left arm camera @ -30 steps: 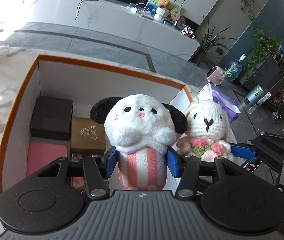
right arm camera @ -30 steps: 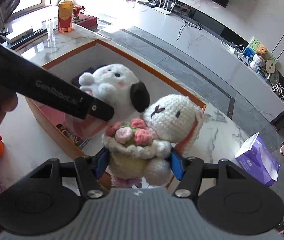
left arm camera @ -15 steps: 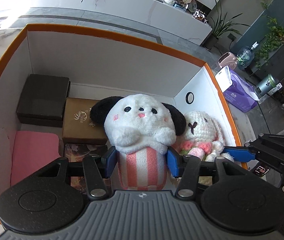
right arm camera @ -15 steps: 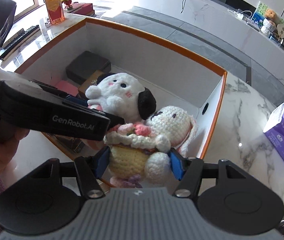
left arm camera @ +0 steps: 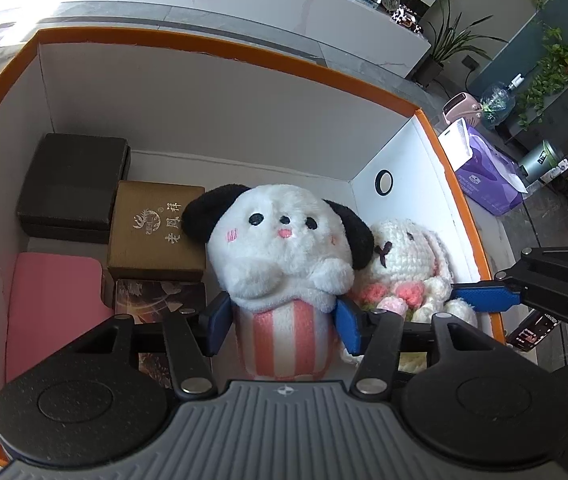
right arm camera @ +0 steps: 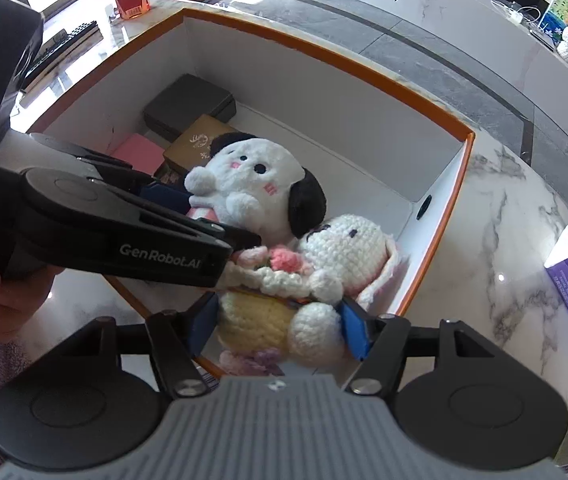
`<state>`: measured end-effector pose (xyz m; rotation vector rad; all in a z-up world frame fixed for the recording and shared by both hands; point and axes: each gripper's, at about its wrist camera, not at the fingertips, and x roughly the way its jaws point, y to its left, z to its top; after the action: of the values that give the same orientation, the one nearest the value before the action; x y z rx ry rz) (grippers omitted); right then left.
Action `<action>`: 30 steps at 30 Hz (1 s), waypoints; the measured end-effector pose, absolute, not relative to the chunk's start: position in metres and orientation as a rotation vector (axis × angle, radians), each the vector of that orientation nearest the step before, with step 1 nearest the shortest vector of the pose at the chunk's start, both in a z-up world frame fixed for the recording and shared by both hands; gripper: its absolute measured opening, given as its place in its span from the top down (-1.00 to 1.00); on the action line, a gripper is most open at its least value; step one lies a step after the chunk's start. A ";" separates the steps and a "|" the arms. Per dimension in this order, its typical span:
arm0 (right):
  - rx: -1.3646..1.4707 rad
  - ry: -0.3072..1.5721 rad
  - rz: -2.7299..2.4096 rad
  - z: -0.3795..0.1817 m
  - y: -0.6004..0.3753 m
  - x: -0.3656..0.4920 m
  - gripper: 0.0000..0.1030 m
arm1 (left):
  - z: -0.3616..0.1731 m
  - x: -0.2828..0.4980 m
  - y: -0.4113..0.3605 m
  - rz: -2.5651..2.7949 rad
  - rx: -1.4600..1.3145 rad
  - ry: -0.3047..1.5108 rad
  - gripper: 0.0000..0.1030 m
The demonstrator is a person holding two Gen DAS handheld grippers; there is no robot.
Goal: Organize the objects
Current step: 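Lower the dog plush into the box while the right tool lowers the bunny beside it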
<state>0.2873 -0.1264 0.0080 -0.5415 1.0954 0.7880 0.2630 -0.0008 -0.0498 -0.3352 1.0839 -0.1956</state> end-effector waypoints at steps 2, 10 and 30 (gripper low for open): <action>-0.557 1.103 0.792 0.009 -0.125 0.288 -0.29 | -0.050 0.263 -0.002 -0.197 -0.332 1.088 -0.25; -0.502 1.122 0.811 0.021 -0.134 0.290 -0.52 | -0.047 0.267 -0.008 -0.210 -0.283 1.129 -0.29; -0.337 0.970 0.646 0.020 -0.149 0.264 0.22 | -0.008 0.255 -0.008 -0.265 -0.255 0.985 0.16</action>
<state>0.2643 -0.1494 0.0197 -0.3373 0.9705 0.6462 0.2551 -0.0076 -0.0083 -0.2550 0.9853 -0.2651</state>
